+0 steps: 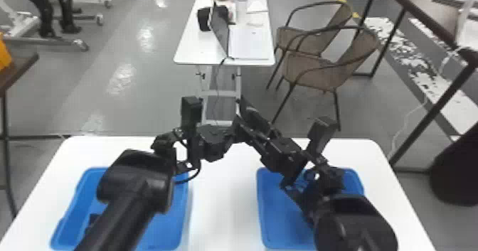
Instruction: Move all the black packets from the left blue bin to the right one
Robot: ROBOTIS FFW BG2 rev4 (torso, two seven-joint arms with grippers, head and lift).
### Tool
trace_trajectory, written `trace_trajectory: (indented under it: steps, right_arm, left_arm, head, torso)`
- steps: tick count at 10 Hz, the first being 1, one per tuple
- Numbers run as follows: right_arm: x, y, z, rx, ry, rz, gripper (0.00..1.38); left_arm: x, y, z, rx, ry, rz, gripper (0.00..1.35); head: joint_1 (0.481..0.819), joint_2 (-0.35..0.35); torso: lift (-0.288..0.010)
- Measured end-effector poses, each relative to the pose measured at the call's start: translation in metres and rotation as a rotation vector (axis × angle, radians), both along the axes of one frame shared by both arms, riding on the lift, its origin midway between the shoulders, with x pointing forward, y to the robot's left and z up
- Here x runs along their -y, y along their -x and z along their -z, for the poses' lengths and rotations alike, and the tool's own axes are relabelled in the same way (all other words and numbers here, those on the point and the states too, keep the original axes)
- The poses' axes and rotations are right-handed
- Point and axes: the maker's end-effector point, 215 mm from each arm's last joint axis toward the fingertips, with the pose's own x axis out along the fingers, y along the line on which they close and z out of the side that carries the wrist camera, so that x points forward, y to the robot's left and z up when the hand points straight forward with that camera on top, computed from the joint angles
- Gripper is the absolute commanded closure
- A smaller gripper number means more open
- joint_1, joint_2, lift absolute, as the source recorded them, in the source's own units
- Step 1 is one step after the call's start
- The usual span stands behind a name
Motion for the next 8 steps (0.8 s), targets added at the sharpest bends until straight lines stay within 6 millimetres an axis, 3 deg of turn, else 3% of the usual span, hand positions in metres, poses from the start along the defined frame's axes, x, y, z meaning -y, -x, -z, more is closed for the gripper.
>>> trace_trajectory:
  steps: [1, 6, 7, 8]
  right_arm:
    - [0.003, -0.003, 0.0, 0.003, 0.031, 0.022, 1.3]
    - [0.044, -0.009, 0.006, 0.014, 0.149, 0.142, 1.28]
    - [0.055, -0.009, 0.014, 0.001, 0.175, 0.18, 1.28]
    - [0.067, -0.01, 0.023, -0.013, 0.198, 0.212, 1.28]
  left_arm:
    - [0.004, 0.002, -0.002, -0.001, 0.009, 0.006, 1.18]
    - [0.007, 0.002, -0.009, 0.002, 0.039, 0.006, 1.18]
    - [0.008, 0.003, -0.008, -0.007, 0.045, 0.008, 1.01]
    - [0.014, 0.014, -0.009, -0.018, 0.068, 0.059, 0.77]
  head:
    - [0.695, -0.056]
    - [0.695, -0.094]
    - [0.695, -0.106]
    - [0.695, -0.123]
  torso:
    - [0.0]
    - [0.0]
    - [0.0]
    - [0.0]
